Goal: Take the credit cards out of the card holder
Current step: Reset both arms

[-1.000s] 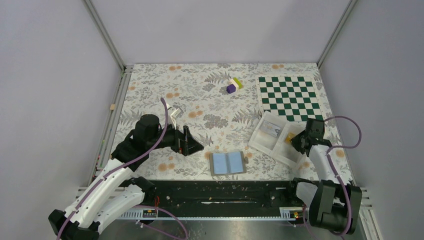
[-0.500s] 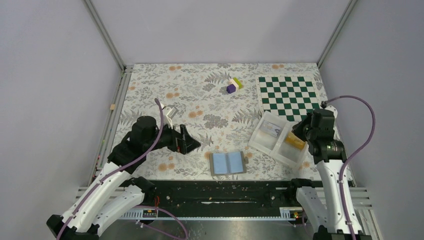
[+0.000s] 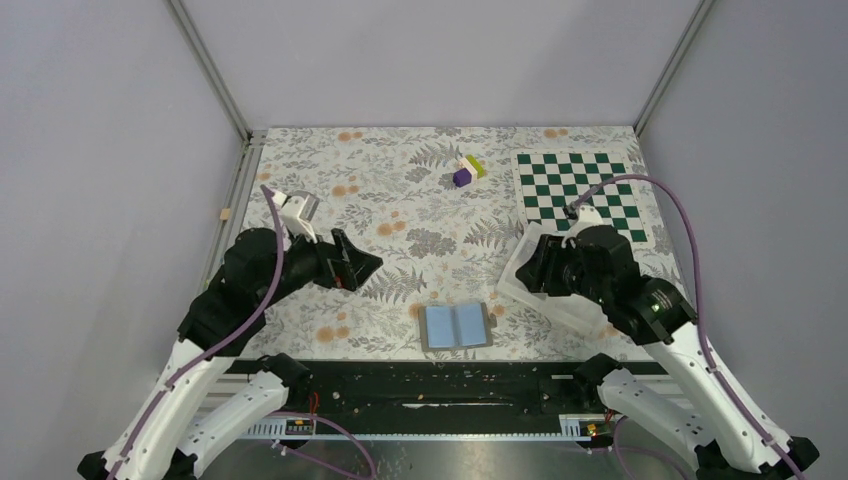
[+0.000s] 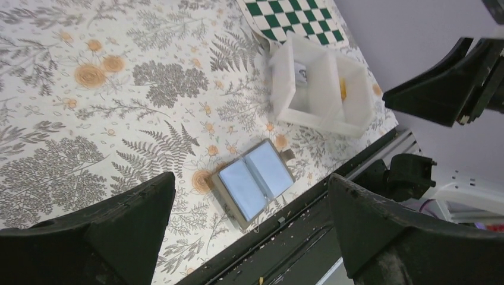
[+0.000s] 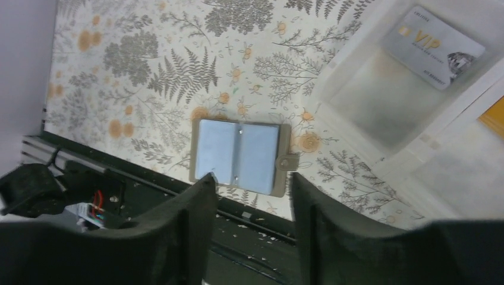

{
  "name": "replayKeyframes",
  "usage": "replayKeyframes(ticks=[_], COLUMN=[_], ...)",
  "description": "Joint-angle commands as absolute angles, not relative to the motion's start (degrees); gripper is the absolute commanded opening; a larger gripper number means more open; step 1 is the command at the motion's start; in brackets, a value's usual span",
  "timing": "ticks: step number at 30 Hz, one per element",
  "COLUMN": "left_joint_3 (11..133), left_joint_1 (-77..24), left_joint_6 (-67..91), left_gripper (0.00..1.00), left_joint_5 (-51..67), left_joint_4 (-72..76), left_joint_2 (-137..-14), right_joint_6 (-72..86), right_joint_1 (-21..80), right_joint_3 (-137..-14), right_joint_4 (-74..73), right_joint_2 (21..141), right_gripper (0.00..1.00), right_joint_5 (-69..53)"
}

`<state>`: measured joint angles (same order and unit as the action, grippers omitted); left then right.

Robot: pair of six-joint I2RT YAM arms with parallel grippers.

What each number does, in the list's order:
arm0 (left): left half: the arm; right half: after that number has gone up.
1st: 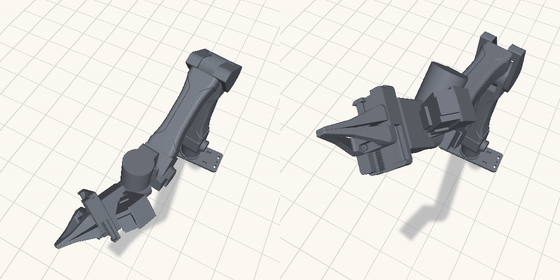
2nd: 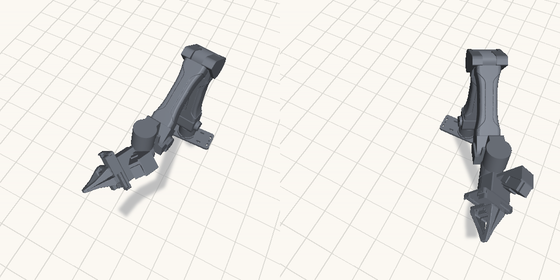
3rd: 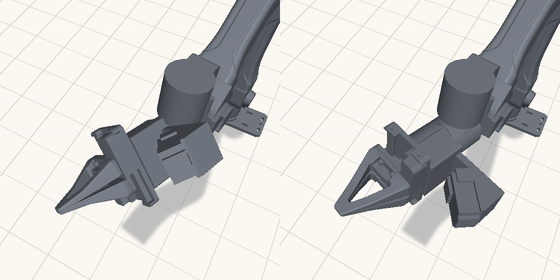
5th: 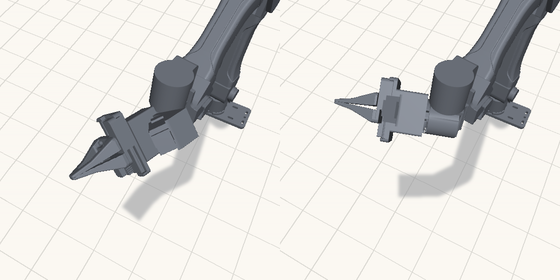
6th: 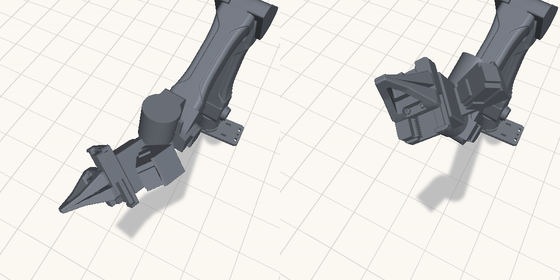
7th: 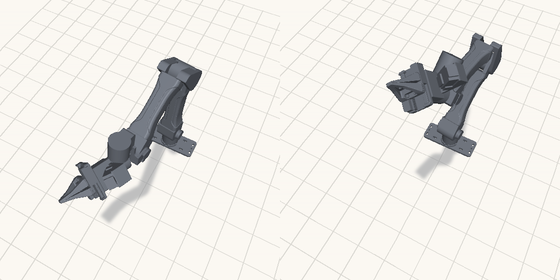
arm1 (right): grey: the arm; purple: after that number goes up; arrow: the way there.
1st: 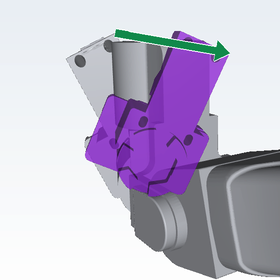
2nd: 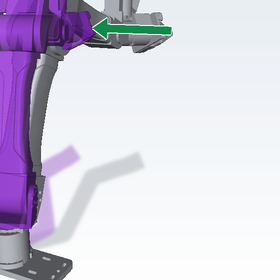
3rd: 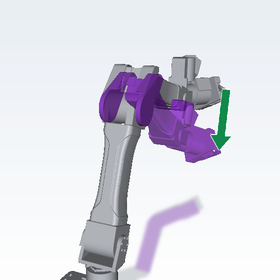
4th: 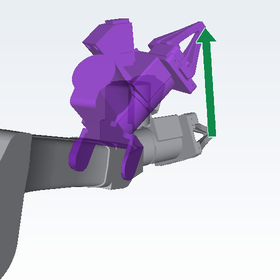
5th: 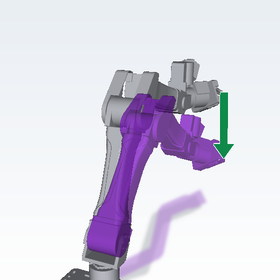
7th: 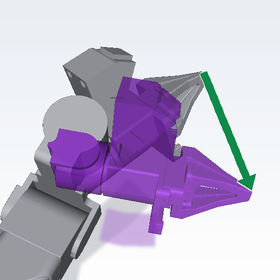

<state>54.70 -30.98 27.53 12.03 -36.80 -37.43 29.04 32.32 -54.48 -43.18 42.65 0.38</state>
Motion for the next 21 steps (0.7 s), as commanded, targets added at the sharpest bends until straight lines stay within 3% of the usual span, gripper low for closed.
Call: replayKeyframes(ticks=[1,2,3,21], left_joint_3=[57.87,57.65,57.26,49.52], left_joint_1=[-30.82,-30.81,-30.81,-30.80], left_joint_6=[28.58,28.79,29.10,36.05], left_gripper=[0.99,0.99,0.99,0.99], left_joint_5=[7.08,6.44,5.67,6.48], left_joint_4=[-38.60,-38.83,-38.92,-33.48], left_joint_2=[-35.02,-34.39,-33.67,-25.10], right_joint_6=[28.53,28.25,28.22,31.09], right_joint_1=[33.31,33.28,33.31,33.29], right_joint_3=[-56.46,-56.17,-56.02,-55.52], right_joint_4=[-43.53,-43.26,-43.30,-46.09], right_joint_2=[38.27,36.63,35.36,24.59], right_gripper=[0.84,0.98,0.99,0.99], right_joint_5=[-2.97,-2.88,-2.59,2.48])
